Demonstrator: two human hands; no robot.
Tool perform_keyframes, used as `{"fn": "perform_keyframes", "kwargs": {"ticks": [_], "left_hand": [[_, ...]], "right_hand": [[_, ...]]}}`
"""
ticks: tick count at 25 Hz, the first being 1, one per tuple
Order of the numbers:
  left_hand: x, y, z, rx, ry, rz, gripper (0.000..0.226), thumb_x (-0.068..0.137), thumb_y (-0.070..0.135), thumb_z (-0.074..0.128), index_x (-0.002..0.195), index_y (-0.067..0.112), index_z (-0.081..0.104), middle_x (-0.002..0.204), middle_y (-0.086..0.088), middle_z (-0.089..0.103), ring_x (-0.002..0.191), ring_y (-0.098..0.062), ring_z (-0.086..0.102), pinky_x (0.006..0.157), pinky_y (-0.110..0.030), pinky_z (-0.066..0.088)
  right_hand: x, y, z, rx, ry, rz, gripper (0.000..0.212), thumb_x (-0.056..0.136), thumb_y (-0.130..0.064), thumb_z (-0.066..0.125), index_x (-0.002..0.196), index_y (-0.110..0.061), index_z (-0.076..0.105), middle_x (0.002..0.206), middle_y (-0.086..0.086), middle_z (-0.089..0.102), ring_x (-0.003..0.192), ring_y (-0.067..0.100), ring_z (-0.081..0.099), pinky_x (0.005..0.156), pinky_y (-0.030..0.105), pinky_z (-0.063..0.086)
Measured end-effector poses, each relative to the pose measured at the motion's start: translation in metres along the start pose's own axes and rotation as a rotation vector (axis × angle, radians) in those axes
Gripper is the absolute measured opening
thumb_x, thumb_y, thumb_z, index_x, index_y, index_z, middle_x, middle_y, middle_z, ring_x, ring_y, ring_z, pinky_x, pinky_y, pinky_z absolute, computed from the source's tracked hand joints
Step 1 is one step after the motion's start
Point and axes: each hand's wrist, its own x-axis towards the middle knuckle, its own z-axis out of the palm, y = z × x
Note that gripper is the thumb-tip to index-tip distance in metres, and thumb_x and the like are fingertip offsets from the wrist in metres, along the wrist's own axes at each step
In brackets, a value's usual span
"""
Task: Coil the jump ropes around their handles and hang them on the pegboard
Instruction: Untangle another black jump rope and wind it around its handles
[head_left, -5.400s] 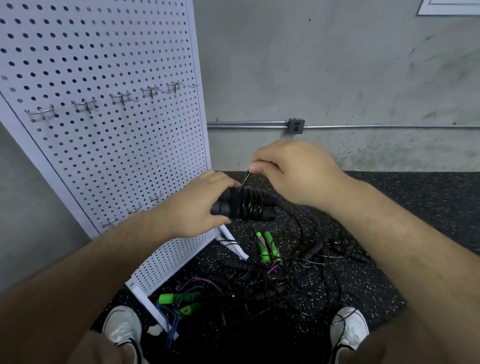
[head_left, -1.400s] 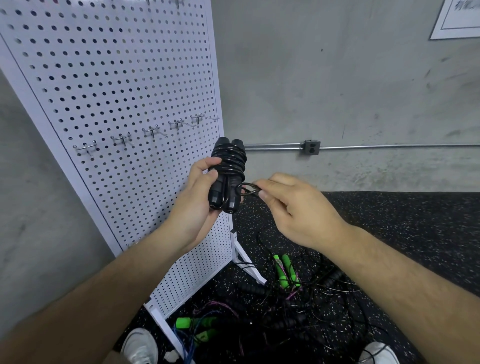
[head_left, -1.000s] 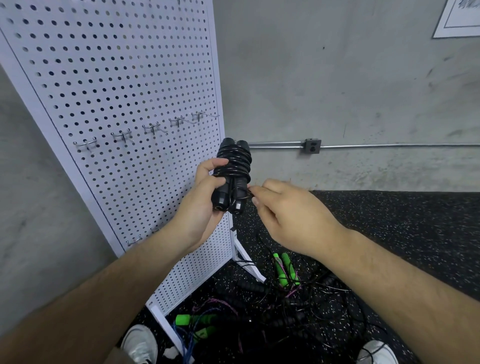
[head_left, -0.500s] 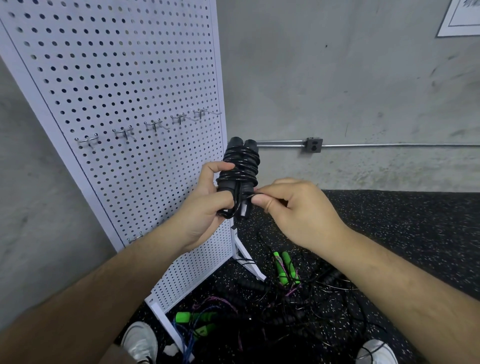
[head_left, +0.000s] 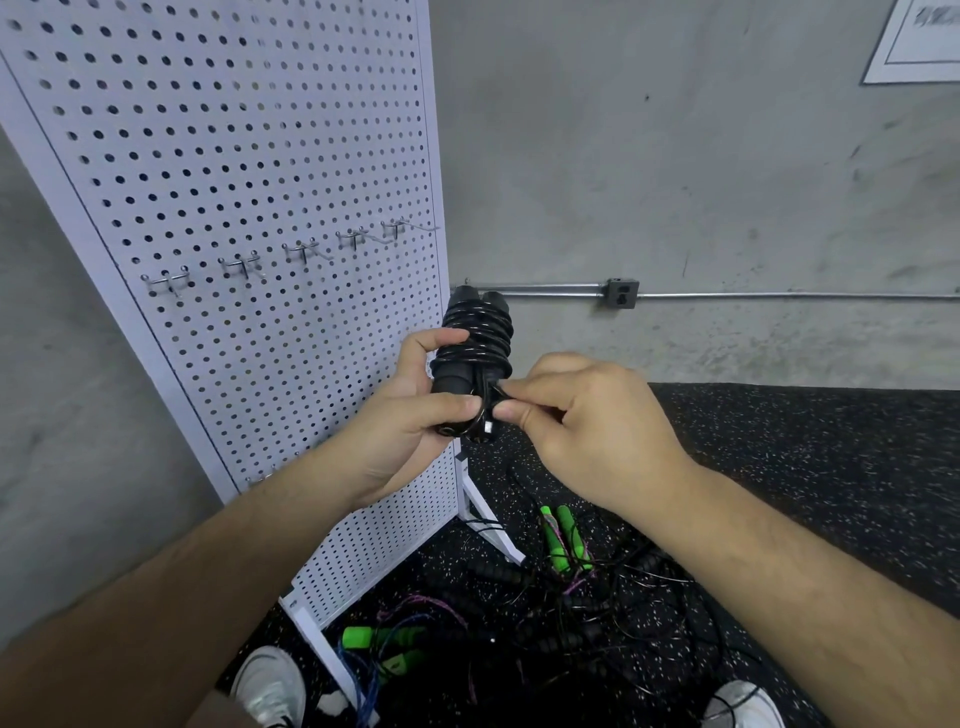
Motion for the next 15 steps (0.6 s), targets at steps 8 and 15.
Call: {"fn": "perform_keyframes", "kwargs": {"ticks": [8,15], "left_hand": [[0.002,0.005,-0.003,-0.038,0.072,0.041,0.062,0.074,-0.008,0.055,0.127,0.023,0.044,0.106,-0.014,0.072,0.1,-0.024,0.068,0.092,-0.033,0.056],[0.002,0.001,0.001,0.024,0.02,0.037,0.064,0.075,-0.007,0.056,0.131,0.022,0.042,0.114,-0.016,0.067,0.102,-0.022,0.066,0.089,-0.031,0.055]], "right_hand": [[-0.003,-0.015,0.015,-0.27,-0.067,-0.158,0.024,0.09,-0.018,0.074,0.11,-0.005,0.07,0.093,0.004,0.058,0.047,0.014,0.035,0.05,0.019,0.026],[0.002,-0.012,0.003,-0.024,-0.018,0.027,0.013,0.092,-0.02,0.065,0.099,-0.016,0.074,0.081,-0.006,0.057,0.073,0.011,0.055,0.067,0.033,0.049]]}}
